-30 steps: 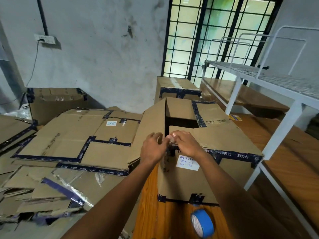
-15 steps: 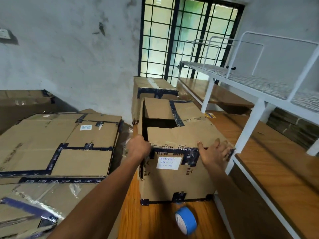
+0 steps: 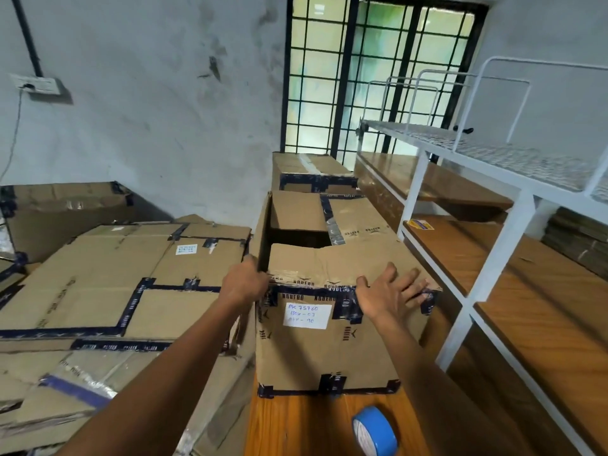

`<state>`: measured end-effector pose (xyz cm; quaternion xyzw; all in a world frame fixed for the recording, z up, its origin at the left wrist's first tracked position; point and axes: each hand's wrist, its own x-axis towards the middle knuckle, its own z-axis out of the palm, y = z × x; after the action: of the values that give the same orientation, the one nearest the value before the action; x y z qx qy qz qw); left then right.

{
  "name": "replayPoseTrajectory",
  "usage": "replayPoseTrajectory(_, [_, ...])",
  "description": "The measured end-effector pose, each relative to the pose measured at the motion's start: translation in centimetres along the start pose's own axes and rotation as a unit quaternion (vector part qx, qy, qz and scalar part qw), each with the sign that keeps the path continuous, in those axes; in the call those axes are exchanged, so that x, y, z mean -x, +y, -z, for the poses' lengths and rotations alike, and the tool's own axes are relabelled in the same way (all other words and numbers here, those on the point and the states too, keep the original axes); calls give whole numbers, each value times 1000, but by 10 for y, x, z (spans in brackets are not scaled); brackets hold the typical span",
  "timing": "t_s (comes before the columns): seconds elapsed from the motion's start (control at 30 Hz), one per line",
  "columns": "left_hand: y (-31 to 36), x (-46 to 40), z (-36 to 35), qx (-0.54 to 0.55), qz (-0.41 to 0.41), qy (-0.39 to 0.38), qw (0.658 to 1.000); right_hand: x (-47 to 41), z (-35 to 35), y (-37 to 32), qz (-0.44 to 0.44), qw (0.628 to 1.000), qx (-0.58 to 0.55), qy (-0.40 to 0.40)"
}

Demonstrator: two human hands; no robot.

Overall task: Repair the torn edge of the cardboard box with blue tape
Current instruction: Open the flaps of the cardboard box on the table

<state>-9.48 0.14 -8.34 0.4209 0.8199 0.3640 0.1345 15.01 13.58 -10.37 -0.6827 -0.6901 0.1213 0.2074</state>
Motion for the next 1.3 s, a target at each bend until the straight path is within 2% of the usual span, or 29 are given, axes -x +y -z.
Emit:
replayPoseTrajectory(0.23, [14,-13,-4,-56,-42,65,995,-22,4,-22,154,984,86,10])
replayPoseTrajectory(0.43, [39,-38,-14,-110,-102,22,988,-50,-4,-50,256,957,104,-93])
replayPoseTrajectory(0.63, [51,-78,-28,-167,-119,-36,978,-88,-18,-70,286,935,138,-160])
replayPoseTrajectory(0.83, [47,-135,-46,-254,-126,-97,954,-119,-30,-99,299,926,134,-187])
replayPoseTrajectory(0.97, [45,-157,-56,-285,-121,-146,940,-142,-33,-116,272,916,208,-210])
replayPoseTrajectory(1.07, [44,-166,-54,-266,-147,-114,946,-160,-35,-127,276,907,269,-169])
replayPoseTrajectory(1.2, [50,-171,-39,-201,-177,-43,963,-160,-11,-151,339,871,330,-131])
replayPoseTrajectory(1.3, [59,-168,-25,-160,-213,8,964,-158,12,-162,329,872,338,-129])
